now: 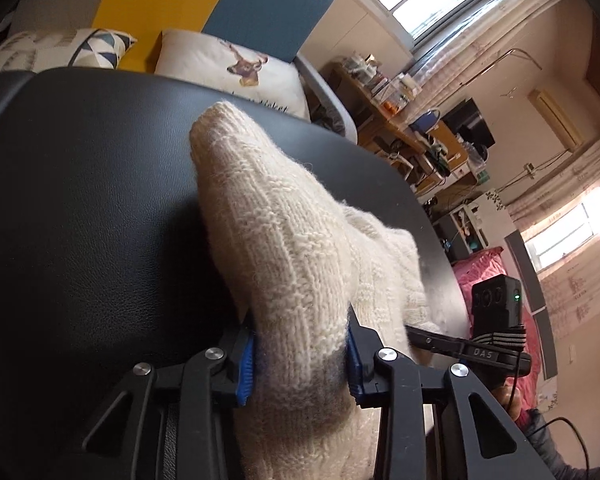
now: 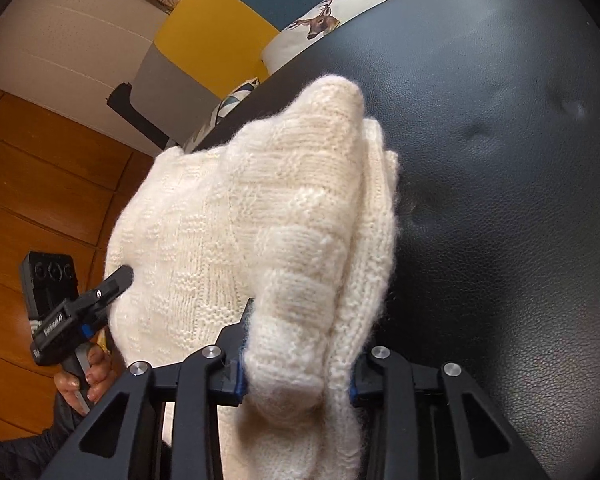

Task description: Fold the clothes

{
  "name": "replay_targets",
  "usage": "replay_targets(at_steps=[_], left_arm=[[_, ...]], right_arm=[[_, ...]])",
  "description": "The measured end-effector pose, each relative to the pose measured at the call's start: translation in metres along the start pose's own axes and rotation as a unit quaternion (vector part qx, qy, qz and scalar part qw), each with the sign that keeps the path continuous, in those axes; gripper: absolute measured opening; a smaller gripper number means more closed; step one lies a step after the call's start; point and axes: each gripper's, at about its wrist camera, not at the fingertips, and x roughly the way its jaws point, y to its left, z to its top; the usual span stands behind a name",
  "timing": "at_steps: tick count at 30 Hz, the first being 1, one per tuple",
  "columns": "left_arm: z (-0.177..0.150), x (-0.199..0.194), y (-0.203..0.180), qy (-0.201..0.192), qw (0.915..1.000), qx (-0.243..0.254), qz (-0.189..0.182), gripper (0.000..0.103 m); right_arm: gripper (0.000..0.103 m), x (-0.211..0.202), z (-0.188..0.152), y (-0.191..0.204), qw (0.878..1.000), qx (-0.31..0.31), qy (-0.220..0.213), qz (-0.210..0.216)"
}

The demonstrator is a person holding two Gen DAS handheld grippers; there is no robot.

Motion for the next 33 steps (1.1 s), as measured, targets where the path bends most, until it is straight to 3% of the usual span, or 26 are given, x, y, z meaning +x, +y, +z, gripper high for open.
replay_targets(at_steps=[10, 18, 21, 27, 33], left_arm=[[-0.018, -0.058, -0.007, -0.079, 0.9964, 0.02, 0.021, 0.036], [-0.041, -0.142, 0.027, -0.164, 0.9827, -0.008, 0.086, 0.036], [-0.052, -0.181, 0.048, -0.2, 0.9716, -0.029, 0.122, 0.036], [-0.076, -0.259, 0.099, -0.269, 0.94, -0.084, 0.192, 0.036], [-0.099, -0.31, 0.17, -0.3, 0.9063, -0.167, 0.247, 0.036]], right_arm=[[0.032, 0.04, 0.007, 0.046, 0.998, -0.039, 0.022, 0.048], [0.032, 0.124, 0.019, 0.137, 0.984, -0.114, 0.082, 0.109], [0.032, 0.166, 0.022, 0.187, 0.974, -0.152, 0.111, 0.124], [0.032, 0.259, 0.026, 0.292, 0.949, -0.225, 0.17, 0.142], [0.031, 0.351, 0.026, 0.387, 0.918, -0.29, 0.229, 0.147]])
